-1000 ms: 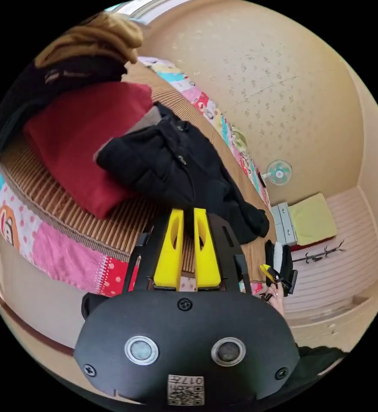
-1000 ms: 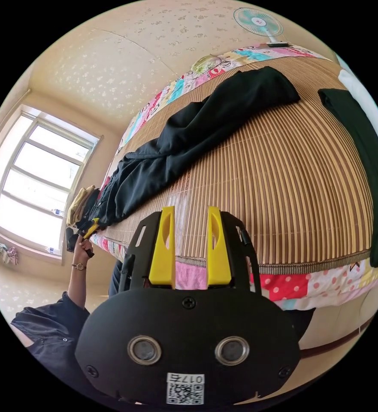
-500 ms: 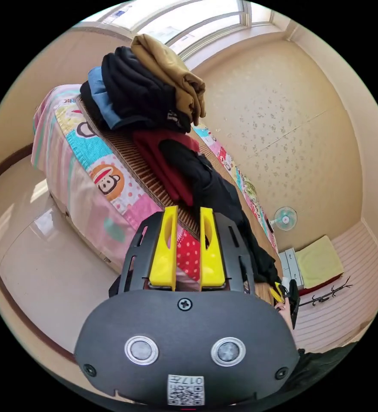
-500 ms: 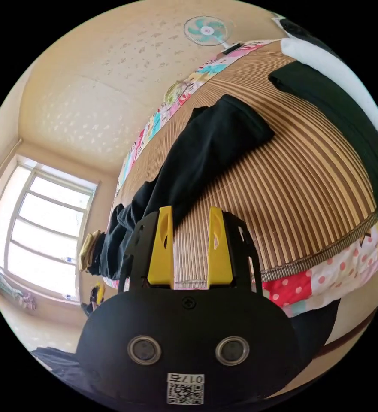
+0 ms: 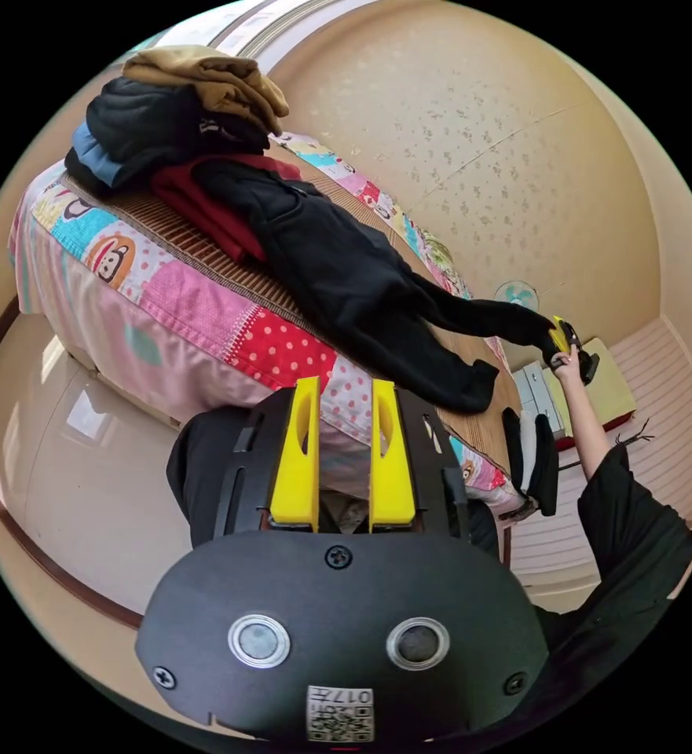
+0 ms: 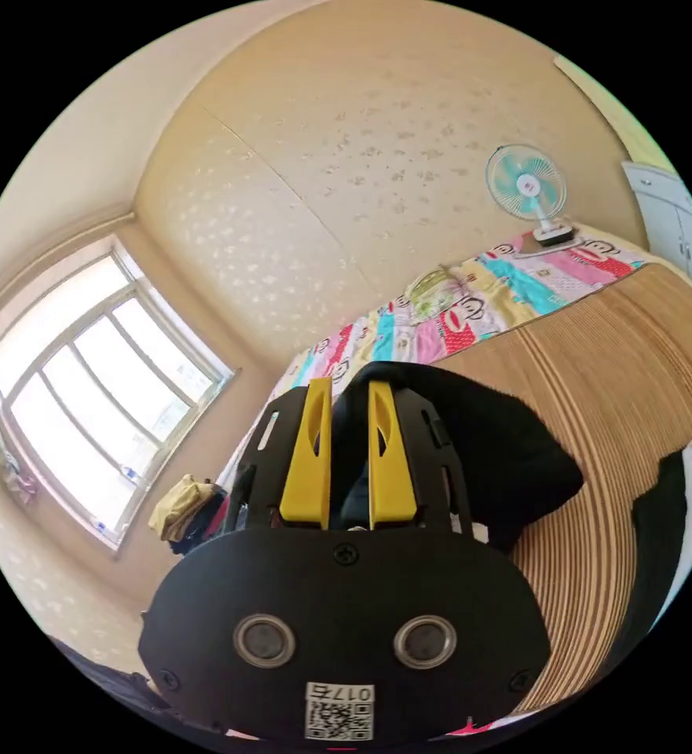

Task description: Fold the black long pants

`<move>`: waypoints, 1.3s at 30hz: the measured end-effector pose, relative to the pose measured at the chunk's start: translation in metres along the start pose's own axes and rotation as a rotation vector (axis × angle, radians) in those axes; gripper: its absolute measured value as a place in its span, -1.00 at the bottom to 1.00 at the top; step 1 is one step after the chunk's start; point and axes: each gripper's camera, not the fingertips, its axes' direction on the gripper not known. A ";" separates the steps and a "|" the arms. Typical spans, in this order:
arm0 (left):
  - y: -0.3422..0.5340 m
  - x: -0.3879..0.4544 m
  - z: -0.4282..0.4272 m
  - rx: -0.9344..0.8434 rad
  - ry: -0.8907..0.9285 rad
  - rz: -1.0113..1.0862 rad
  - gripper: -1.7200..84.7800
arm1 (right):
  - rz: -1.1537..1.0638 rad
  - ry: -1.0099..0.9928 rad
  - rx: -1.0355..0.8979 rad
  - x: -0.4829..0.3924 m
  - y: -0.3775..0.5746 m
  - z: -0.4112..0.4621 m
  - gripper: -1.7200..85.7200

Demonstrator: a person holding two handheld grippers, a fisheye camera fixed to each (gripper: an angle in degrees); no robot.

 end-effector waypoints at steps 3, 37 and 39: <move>0.008 0.009 0.015 -0.034 0.033 0.002 -0.73 | 0.067 0.242 -0.210 0.012 0.010 0.033 -0.69; 0.001 -0.030 0.044 -0.091 0.144 -0.152 -0.68 | 0.386 0.460 -0.056 0.074 0.303 -0.112 -0.73; 0.003 -0.031 0.042 -0.090 0.149 -0.157 -0.68 | 0.390 0.443 -0.073 0.080 0.301 -0.096 -0.74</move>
